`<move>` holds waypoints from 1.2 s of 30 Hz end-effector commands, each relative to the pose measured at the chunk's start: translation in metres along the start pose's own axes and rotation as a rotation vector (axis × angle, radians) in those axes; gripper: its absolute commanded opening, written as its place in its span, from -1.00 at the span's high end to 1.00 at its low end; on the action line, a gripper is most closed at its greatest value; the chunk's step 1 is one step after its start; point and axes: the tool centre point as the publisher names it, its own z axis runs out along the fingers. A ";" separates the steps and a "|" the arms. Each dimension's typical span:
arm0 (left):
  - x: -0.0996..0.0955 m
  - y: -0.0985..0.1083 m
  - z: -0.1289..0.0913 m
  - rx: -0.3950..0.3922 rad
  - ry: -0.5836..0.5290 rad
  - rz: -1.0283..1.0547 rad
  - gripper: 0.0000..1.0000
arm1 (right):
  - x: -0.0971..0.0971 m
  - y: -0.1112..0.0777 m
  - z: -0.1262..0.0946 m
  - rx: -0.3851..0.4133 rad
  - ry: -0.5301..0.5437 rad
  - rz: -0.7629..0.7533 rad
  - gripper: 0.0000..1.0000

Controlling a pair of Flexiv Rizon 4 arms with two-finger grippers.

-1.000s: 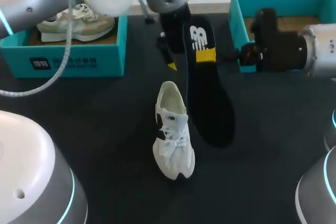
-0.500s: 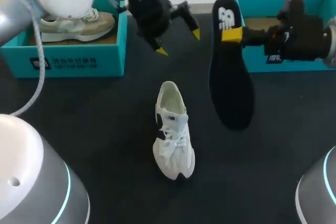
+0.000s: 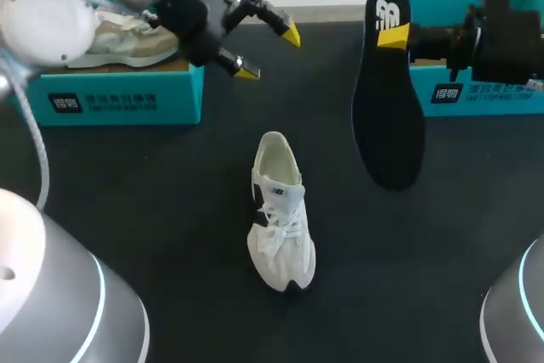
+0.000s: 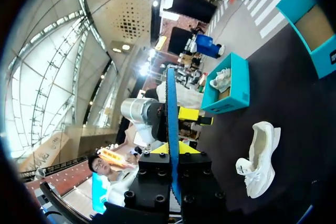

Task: Take the shoe out of the shoebox, open the shoe tongue, remove and reinsert the insole, then place the shoe into the shoebox

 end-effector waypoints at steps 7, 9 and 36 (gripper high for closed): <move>0.005 -0.004 0.000 -0.007 -0.139 0.003 -1.00 | 0.000 0.000 0.002 -0.001 -0.005 0.002 1.00; 0.005 -0.004 0.000 -0.007 -0.139 0.003 -1.00 | 0.000 0.000 0.002 -0.001 -0.005 0.002 1.00; -0.013 -0.017 0.003 -0.039 -0.643 -0.018 -1.00 | -0.028 0.064 0.034 -0.131 -0.063 0.362 1.00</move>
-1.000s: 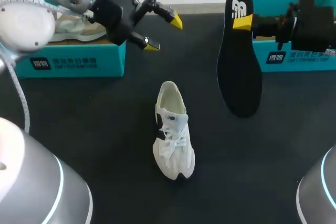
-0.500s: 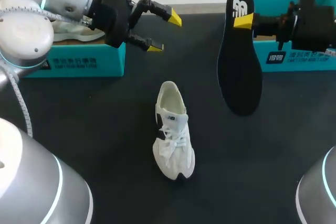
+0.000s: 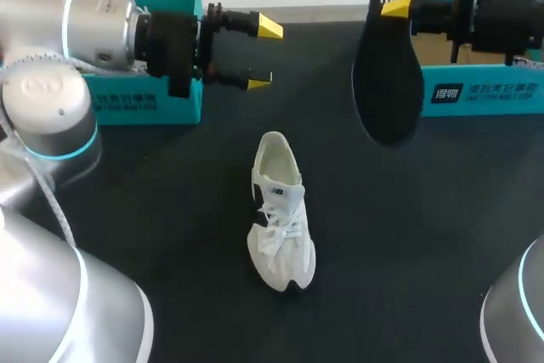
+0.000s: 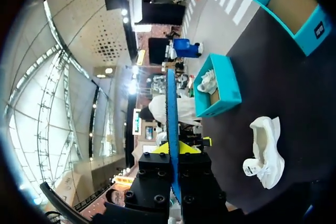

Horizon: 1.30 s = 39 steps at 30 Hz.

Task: Take the shoe out of the shoebox, open the shoe tongue, remove and reinsert the insole, then place the shoe into the shoebox

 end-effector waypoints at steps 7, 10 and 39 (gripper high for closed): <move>-0.003 -0.010 0.020 -0.040 -0.143 -0.013 -1.00 | -0.010 0.002 0.038 -0.150 0.005 0.107 1.00; -0.006 -0.010 0.025 -0.033 -0.157 -0.006 -1.00 | -0.010 0.002 0.038 -0.150 0.005 0.107 1.00; -0.021 -0.025 0.043 0.077 -0.246 -0.011 -0.76 | -0.055 0.027 0.094 0.001 0.035 0.229 1.00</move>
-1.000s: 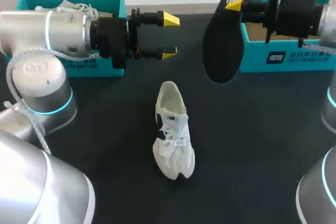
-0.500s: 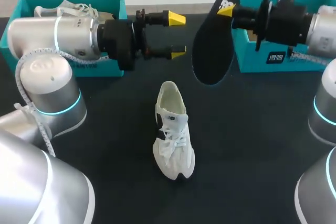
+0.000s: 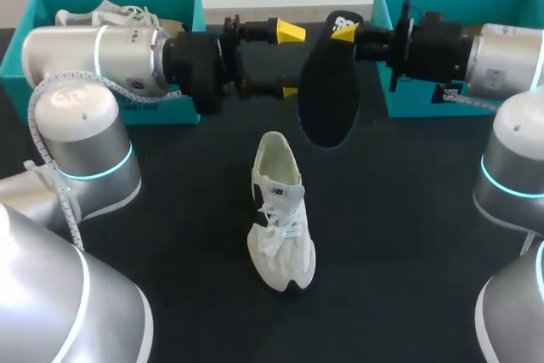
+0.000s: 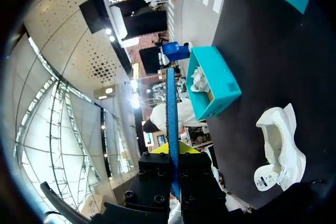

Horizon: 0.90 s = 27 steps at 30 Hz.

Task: Take the shoe out of the shoebox, open the shoe tongue, remove and reinsert the insole, then place the shoe into the shoebox

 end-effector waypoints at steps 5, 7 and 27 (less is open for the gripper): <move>0.007 -0.001 0.007 0.012 -0.005 -0.004 -0.24 | 0.005 0.010 0.021 0.052 -0.020 0.016 1.00; 0.009 -0.002 0.008 0.014 -0.001 -0.003 -0.12 | 0.005 0.010 0.022 0.061 -0.025 0.024 1.00; 0.023 0.005 0.019 -0.018 0.013 0.024 0.47 | 0.004 -0.006 0.037 0.096 -0.031 0.036 1.00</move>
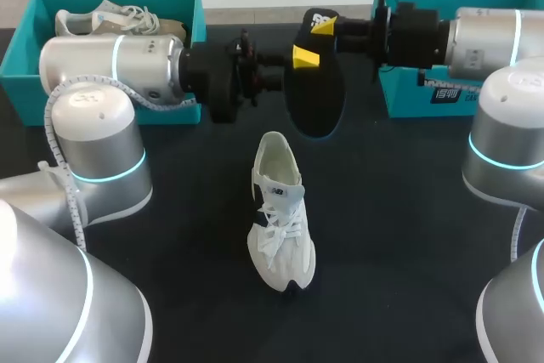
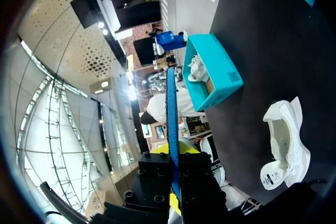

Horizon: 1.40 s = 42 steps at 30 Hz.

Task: Take the shoe out of the shoebox, open the shoe tongue, remove and reinsert the insole, then place the shoe into the shoebox

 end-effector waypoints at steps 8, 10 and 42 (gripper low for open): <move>0.006 -0.001 0.002 -0.001 0.000 -0.001 1.00 | -0.001 -0.006 0.007 0.011 0.006 -0.004 1.00; 0.003 -0.002 -0.001 0.003 -0.009 -0.019 1.00 | -0.001 -0.007 0.006 0.001 0.016 -0.021 0.62; -0.018 -0.007 -0.039 -0.015 -0.005 -0.091 1.00 | -0.007 -0.031 -0.044 0.111 0.015 -0.209 -1.00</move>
